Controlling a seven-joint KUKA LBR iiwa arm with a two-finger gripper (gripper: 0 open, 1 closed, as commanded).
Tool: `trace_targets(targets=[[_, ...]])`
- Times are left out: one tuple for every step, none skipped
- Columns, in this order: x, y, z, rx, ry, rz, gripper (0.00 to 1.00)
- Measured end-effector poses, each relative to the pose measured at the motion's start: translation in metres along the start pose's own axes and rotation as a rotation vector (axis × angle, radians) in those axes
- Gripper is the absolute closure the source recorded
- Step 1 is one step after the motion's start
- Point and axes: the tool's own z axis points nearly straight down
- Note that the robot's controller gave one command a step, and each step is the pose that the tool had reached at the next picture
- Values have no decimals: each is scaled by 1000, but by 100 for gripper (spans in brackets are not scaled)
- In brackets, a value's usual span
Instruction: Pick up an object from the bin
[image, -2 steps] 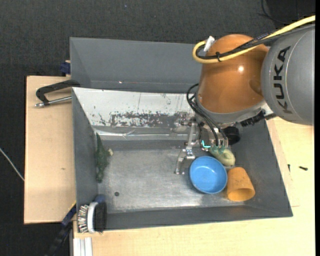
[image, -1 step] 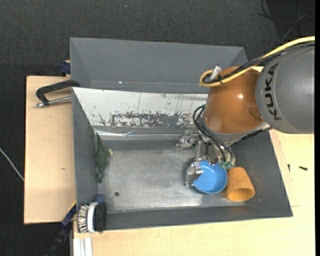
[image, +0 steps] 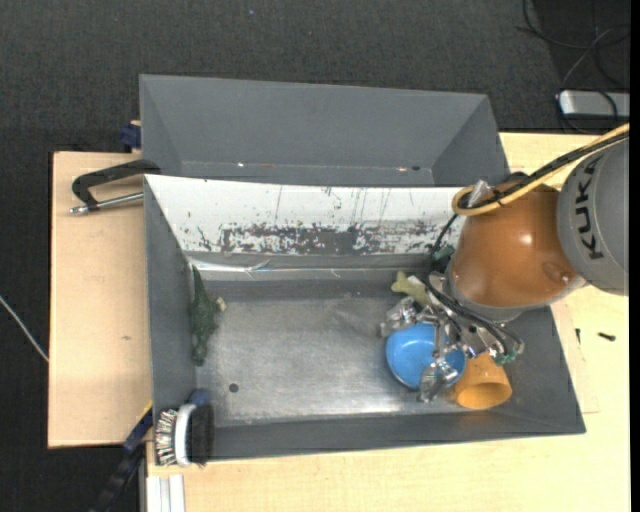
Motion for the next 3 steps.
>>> trace_targets(targets=[[-1, 2, -1, -1, -2, -3, 100], [-1, 2, -1, -1, -2, -2, 0], [9, -68, 2, -10, -5, 122, 0]])
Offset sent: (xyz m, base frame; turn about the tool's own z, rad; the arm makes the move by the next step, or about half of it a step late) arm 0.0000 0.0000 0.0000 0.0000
